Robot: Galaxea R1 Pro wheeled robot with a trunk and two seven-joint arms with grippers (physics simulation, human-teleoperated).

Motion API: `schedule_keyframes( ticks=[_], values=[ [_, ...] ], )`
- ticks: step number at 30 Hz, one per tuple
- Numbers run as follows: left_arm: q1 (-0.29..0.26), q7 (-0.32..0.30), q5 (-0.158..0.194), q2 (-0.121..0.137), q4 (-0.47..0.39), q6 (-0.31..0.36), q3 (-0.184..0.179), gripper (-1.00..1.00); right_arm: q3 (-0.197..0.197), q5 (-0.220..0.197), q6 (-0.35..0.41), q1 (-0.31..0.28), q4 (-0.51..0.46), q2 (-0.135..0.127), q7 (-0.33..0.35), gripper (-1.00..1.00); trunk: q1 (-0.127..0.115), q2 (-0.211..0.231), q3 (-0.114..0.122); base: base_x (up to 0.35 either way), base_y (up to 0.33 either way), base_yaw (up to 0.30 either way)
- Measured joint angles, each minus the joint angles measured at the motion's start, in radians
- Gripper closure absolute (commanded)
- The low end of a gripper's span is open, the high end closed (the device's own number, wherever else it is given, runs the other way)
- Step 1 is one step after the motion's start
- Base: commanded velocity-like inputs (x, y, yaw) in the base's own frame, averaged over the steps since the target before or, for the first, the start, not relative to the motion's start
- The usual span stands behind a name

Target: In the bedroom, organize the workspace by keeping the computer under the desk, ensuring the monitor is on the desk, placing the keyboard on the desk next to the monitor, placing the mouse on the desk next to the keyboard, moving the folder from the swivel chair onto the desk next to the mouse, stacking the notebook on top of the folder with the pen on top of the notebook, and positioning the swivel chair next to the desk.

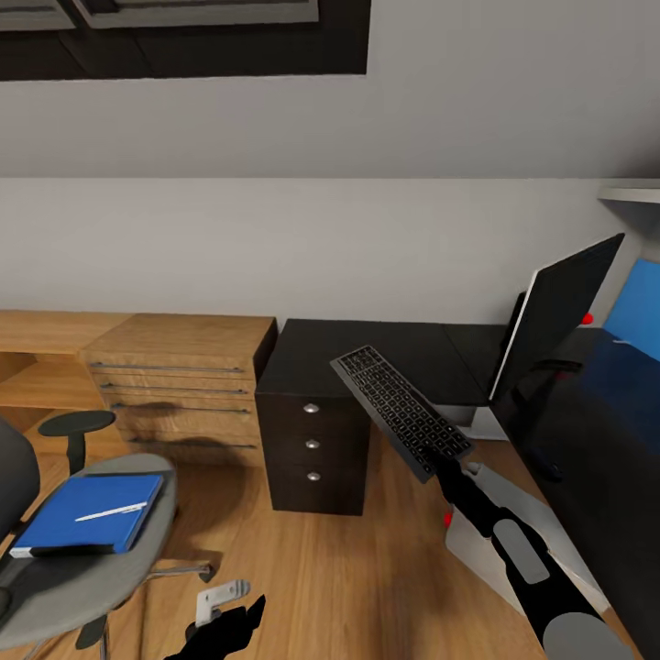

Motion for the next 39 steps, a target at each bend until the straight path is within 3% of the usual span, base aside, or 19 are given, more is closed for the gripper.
schedule_keyframes(
  ticks=[5,8,11,13,14,17,19,20,21,24,25,28,39],
  values=[
    [0.001,0.000,-0.004,-0.001,0.019,-0.001,0.000,-1.00,-0.002,-0.010,-0.130,-0.001,-0.002,0.037,-0.126,1.00,0.000,0.000,0.000,0.261,0.000,0.000],
    [0.001,0.000,-0.004,-0.001,0.021,-0.001,0.000,-1.00,-0.009,-0.014,-0.276,-0.002,-0.009,0.092,-0.198,1.00,0.000,0.000,0.000,0.256,0.000,0.000],
    [0.001,0.000,-0.004,-0.001,0.022,-0.001,0.000,-1.00,-0.008,-0.016,-0.394,-0.004,-0.013,0.124,-0.251,1.00,0.000,0.000,0.000,0.255,0.000,0.000],
    [0.001,0.000,-0.004,-0.001,0.022,-0.001,0.000,-1.00,-0.006,-0.015,-0.429,-0.005,-0.013,0.138,-0.269,1.00,0.000,0.000,0.000,0.253,0.000,0.000],
    [0.001,0.000,-0.004,-0.001,0.022,-0.001,0.000,-1.00,-0.008,-0.018,-0.469,-0.005,-0.011,0.160,-0.304,1.00,0.000,0.000,0.000,0.251,0.000,0.000],
    [0.001,0.000,-0.004,0.000,0.022,-0.001,0.000,-1.00,-0.008,-0.019,-0.507,-0.006,-0.010,0.169,-0.329,1.00,0.000,0.000,0.000,0.227,0.000,0.000],
    [0.001,0.001,-0.004,-0.001,0.022,0.000,0.000,-1.00,-0.009,-0.106,-0.524,-0.006,-0.008,0.174,-0.341,1.00,0.000,0.000,0.000,0.146,0.000,0.000],
    [0.001,0.001,-0.004,-0.001,0.022,0.000,0.000,-1.00,-0.007,-0.129,-0.525,-0.006,-0.008,0.175,-0.341,1.00,0.000,0.000,0.000,0.074,0.000,0.000],
    [0.001,0.001,-0.004,-0.001,0.022,0.000,0.000,-1.00,-0.007,-0.203,-0.526,-0.006,-0.007,0.175,-0.341,1.00,0.000,0.000,0.000,0.047,0.000,0.000],
    [0.001,0.001,-0.004,-0.001,0.022,0.000,0.000,-1.00,-0.004,-0.339,-0.528,-0.006,-0.007,0.176,-0.338,1.00,0.000,0.000,0.000,0.018,0.000,0.000],
    [0.001,0.001,-0.004,-0.001,0.022,0.000,0.000,-1.00,-0.002,-0.356,-0.528,-0.006,-0.007,0.176,-0.337,1.00,0.000,0.000,0.000,0.008,0.000,0.000],
    [0.001,0.001,-0.004,-0.001,0.022,0.000,0.000,-1.00,-0.001,-0.382,-0.528,-0.006,-0.008,0.176,-0.337,1.00,0.001,0.000,0.000,0.002,0.000,0.000],
    [0.001,0.001,-0.004,-0.001,0.034,0.001,-0.002,-1.00,-0.002,-0.389,-0.528,-0.006,-0.005,0.176,-0.338,1.00,0.000,0.000,0.000,0.214,0.000,0.000]
  ],
)
